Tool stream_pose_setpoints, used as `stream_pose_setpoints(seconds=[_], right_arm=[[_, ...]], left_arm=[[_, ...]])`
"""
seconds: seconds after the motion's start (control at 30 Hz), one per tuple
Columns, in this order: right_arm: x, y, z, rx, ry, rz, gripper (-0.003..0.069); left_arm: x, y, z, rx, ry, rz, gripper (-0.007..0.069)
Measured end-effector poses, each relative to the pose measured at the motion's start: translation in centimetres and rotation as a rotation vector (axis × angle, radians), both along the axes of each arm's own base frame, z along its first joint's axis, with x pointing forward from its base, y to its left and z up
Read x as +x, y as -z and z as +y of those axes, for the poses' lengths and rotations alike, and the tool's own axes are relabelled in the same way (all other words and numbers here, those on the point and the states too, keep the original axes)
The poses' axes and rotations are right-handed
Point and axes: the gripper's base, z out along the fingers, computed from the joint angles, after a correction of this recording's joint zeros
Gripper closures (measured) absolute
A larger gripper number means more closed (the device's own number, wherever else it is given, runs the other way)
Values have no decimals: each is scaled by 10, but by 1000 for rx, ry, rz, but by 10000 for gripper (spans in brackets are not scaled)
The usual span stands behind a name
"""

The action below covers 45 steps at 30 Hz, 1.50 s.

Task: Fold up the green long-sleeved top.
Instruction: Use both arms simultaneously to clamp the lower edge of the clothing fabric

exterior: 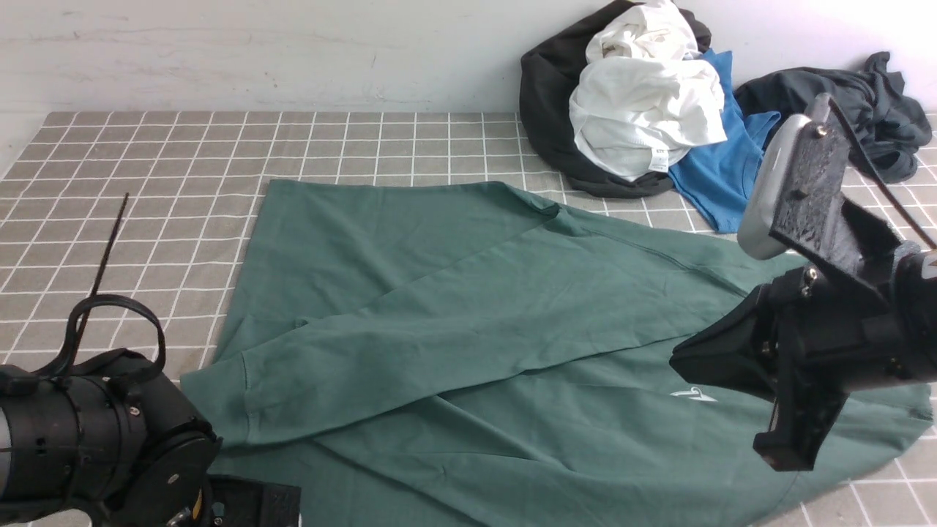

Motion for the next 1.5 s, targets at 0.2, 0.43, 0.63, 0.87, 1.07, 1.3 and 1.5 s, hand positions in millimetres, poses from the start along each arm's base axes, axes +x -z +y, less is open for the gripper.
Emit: stream_pose_setpoints(seconds=[0.2,0.43,0.63,0.87,1.07,1.3,1.5], right_arm=[[-1,0,0,0,-5,8,673],[-3,1,0,-15,-38,11,673],[-8,3,0,-35,-76,48,673],[3,23,-17,-315,-78,53,641],[27,64,-26,-553,-58,148,445],[42,127,-36,-776,-172,151,253],[46,152,-34,-790,-214,122,277]], left_arm=[[6,-4,4,49,-65,-99,536],[-1,-32,6,-69,-366,-247,613],[-14,-53,9,-144,-512,-287,615],[-19,-65,11,-195,-540,-326,615],[-17,-65,8,-246,-578,-342,615],[-17,-65,7,-251,-588,-338,615],[-18,-65,7,-251,-589,-339,615]])
